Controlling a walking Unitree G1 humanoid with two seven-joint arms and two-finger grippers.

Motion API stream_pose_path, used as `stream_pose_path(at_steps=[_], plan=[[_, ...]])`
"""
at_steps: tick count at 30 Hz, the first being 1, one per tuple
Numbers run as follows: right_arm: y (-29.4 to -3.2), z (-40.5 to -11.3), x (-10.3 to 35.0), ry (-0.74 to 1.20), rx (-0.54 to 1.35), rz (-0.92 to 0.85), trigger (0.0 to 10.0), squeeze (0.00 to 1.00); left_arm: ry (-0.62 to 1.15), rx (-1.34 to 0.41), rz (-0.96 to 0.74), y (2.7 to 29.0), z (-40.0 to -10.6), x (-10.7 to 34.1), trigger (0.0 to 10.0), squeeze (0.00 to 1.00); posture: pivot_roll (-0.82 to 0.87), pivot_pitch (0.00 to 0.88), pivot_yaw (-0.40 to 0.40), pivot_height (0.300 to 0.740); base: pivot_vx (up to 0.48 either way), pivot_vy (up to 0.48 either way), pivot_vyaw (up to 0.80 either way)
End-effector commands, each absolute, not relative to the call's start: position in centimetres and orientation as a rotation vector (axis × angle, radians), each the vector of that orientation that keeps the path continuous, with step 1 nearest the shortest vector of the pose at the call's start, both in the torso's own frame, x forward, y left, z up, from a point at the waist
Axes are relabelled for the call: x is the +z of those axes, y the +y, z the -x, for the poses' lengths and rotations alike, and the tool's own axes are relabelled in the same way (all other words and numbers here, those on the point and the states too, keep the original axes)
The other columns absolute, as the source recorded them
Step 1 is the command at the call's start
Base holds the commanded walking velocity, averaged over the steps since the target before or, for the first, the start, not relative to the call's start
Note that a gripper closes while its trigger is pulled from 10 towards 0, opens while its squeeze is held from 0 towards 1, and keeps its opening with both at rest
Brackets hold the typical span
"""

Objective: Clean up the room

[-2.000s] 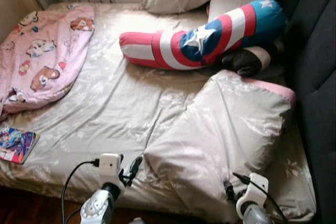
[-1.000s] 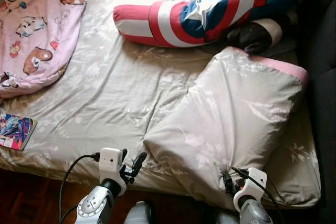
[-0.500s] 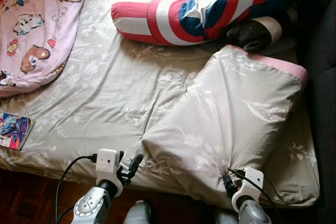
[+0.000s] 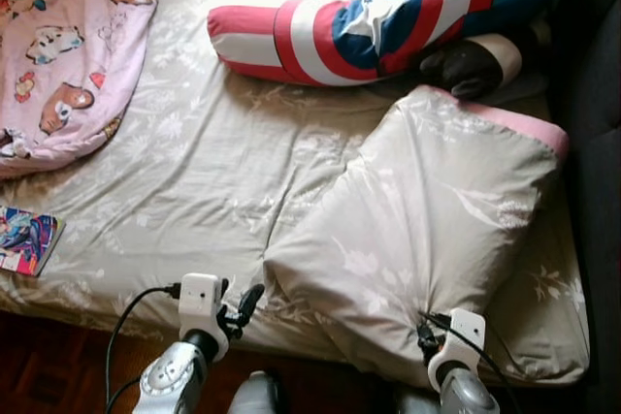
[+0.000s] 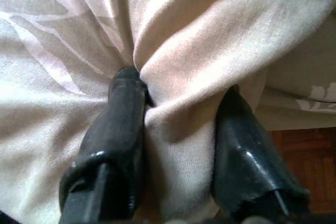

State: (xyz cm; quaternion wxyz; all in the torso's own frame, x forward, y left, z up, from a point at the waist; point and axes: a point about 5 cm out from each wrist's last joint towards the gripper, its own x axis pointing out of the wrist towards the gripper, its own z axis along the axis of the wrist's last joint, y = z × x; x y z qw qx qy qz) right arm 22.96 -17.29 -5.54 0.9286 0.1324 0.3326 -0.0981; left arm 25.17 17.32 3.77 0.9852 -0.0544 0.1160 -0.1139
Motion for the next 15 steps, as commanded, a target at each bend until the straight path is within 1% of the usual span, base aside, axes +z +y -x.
stream_pose_path(at_steps=[1,4,5,6,7,8,11,12,15], plan=[[-16.9,-20.0,-7.6,0.835,-0.223,-0.292,0.0,0.0,0.288,-0.197,0.118,17.9,-24.4,2.3,10.0,0.0,0.14,0.249,0.071,0.69,0.0,0.0,0.0],[-16.9,-20.2,-7.5,0.83,-0.217,-0.292,0.0,0.0,0.31,-0.185,0.117,18.1,-24.5,1.6,10.0,0.0,0.13,0.217,0.06,0.69,0.0,0.0,0.0],[-17.1,-20.4,-7.4,0.821,-0.218,-0.295,0.0,0.0,0.35,-0.167,0.113,18.4,-24.2,0.5,10.0,0.0,0.11,0.191,0.052,0.69,0.0,0.0,0.0],[-17.1,-20.4,-7.4,0.821,-0.218,-0.295,0.0,0.0,0.35,-0.167,0.113,18.4,-24.2,0.5,10.0,0.0,0.11,0.191,0.052,0.69,0.0,0.0,0.0],[-17.2,-20.6,-7.3,0.817,-0.219,-0.296,0.0,0.0,0.388,-0.15,0.111,18.6,-23.9,-0.5,10.0,0.0,0.1,0.164,0.042,0.69,0.0,0.0,0.0],[-17.2,-20.6,-7.3,0.817,-0.219,-0.296,0.0,0.0,0.388,-0.15,0.111,18.6,-23.9,-0.5,10.0,0.0,0.1,0.164,0.042,0.69,0.0,0.0,0.0],[-17.8,-20.9,-7.1,0.808,-0.214,-0.28,0.0,0.0,0.461,-0.103,0.115,19.2,-23.0,-2.2,10.0,0.0,0.09,0.103,0.023,0.69,0.0,0.0,0.0],[-17.9,-20.9,-7.0,0.806,-0.218,-0.278,0.0,0.0,0.469,-0.099,0.115,19.2,-22.9,-2.4,10.0,0.0,0.09,0.103,0.023,0.69,0.0,0.0,0.0],[-18.6,-20.9,-7.0,0.805,-0.239,-0.27,0.0,0.0,0.495,-0.084,0.117,19.3,-22.6,-3.0,10.0,0.0,0.08,0.06,0.009,0.69,0.0,0.0,0.0]])
